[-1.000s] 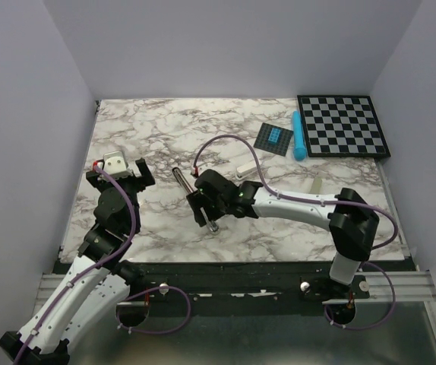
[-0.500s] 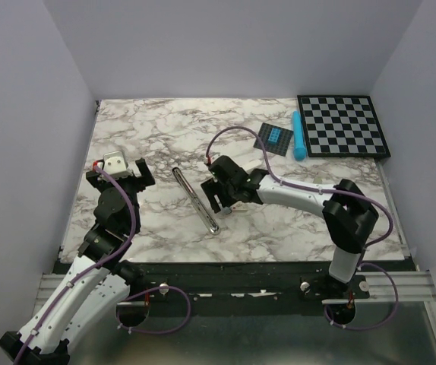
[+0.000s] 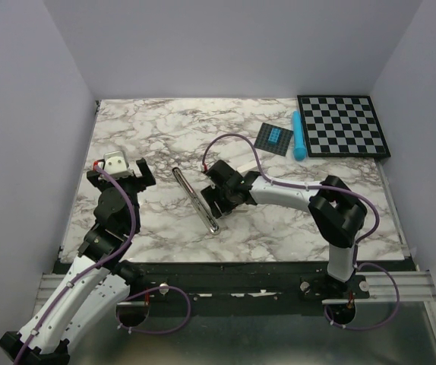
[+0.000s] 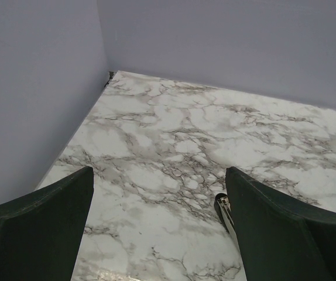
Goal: Load the staples into the stapler
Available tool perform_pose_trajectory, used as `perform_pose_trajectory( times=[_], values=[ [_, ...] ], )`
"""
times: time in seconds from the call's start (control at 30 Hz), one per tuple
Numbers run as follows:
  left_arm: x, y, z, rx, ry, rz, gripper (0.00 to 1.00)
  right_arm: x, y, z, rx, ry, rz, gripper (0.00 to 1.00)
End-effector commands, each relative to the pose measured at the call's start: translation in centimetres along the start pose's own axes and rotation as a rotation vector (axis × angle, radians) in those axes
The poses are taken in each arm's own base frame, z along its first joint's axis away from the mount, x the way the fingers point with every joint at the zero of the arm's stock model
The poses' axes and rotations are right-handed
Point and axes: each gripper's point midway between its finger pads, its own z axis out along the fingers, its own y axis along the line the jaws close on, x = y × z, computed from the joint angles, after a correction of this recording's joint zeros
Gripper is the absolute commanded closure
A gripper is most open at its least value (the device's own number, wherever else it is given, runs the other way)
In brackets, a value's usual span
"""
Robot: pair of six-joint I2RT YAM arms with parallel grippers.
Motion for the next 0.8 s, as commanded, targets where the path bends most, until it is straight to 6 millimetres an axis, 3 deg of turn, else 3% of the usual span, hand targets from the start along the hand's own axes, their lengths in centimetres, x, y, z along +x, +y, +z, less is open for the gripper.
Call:
perform_pose_trajectory(
  times=[0.0,0.23,0.77],
  values=[
    [-0.1,-0.1,0.0,0.008,-0.006,-0.016,0.01,0.4,1.5,-0.5,-0.088,0.019,0.013,0.3],
    [-0.2,-0.2,0.1,0.011,-0.006,-0.018,0.01,1.3,1.3,-1.0,-0.084,0.029,0.045,0.33],
    [0.1,-0.4,0.2,0.017,0.004,-0.012,0.01,3.3,-4.3,-1.7,0.172,0.026,0.005,0.34]
  ],
)
